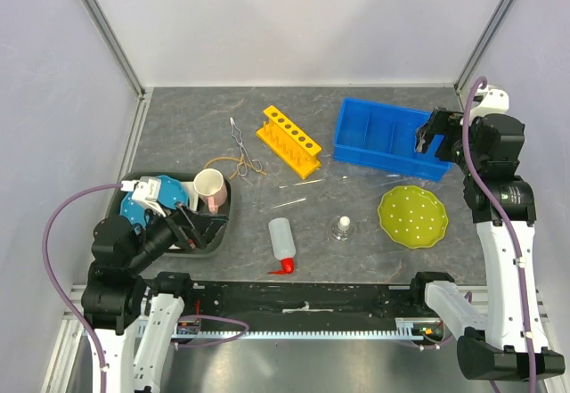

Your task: Organize the chemistry lab equipment

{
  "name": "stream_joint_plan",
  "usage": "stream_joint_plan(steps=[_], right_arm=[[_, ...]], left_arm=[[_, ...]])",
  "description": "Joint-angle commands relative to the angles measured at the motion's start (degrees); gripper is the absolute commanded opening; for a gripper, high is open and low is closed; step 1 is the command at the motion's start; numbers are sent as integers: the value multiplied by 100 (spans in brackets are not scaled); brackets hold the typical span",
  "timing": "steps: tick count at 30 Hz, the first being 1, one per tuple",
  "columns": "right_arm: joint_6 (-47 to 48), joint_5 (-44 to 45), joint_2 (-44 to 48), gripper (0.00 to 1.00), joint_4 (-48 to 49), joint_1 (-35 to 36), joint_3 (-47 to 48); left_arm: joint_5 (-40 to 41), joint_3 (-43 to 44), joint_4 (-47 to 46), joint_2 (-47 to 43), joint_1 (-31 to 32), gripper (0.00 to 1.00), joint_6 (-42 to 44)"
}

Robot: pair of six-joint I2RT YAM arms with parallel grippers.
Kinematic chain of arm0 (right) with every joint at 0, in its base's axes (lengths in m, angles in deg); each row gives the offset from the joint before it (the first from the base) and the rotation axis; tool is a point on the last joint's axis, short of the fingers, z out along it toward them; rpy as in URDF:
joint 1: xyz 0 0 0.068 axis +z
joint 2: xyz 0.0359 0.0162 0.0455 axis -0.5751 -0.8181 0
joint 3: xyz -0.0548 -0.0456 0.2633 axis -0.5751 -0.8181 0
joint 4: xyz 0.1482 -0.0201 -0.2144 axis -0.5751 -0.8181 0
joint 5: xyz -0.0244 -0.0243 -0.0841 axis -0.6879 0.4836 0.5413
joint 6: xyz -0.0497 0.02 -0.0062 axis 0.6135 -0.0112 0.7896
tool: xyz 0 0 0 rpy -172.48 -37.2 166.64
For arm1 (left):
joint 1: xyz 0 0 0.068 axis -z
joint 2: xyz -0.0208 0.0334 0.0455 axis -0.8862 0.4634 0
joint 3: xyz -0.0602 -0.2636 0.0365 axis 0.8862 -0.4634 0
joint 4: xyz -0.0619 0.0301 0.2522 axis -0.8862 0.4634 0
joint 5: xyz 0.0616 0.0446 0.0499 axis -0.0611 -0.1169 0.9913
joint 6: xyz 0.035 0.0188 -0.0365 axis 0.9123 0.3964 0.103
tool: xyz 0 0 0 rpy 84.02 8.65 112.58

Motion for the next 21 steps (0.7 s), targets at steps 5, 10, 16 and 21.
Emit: stream_joint_plan(steps=[5, 10, 16, 21], right_arm=[[-3, -129, 46, 98, -136, 26, 195], [1545, -2641, 388, 98, -100, 17, -173], [3055, -4638, 239, 98, -1102, 26, -139], [3250, -4805, 204, 98, -901, 26, -551]], left_arm=[[-954, 330, 101, 99, -34, 100, 118], [-1078, 278, -101, 345, -34, 100, -119], [-1377, 120, -470, 749, -34, 100, -120], [-1589, -161, -401, 987, 53, 100, 64]])
